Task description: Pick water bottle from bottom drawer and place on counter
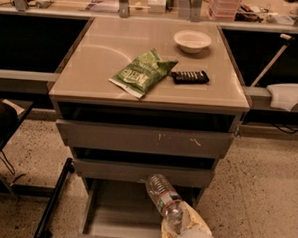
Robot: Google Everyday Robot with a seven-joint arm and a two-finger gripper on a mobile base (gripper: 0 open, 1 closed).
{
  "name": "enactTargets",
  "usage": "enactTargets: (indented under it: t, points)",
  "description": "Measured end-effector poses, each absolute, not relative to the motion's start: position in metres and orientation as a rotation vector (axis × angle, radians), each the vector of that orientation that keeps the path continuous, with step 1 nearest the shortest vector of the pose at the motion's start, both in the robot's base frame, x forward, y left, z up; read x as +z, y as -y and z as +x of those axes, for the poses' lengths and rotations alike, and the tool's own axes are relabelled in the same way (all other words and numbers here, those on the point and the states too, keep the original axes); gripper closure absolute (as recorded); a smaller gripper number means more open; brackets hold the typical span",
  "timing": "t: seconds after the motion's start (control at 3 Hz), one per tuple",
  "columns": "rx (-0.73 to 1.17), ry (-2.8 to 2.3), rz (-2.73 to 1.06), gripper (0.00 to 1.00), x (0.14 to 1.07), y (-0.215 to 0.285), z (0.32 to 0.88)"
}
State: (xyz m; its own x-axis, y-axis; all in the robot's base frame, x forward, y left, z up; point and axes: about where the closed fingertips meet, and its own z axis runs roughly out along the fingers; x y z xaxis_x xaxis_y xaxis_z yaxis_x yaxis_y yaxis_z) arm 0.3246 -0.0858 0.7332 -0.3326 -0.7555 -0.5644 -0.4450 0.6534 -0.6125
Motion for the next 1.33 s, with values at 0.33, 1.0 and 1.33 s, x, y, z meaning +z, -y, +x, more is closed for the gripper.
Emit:
enactTargets:
  t: [0.33,1.0,1.33]
  points:
    - [-0.441,-1.992,-0.945,1.0,0.729,0.088,0.338]
    - [-0.497,-1.832,-0.938,1.0,0.801,0.092,0.455]
    - [-0.498,-1.819,-0.818,1.0,0.837,0.116,0.485]
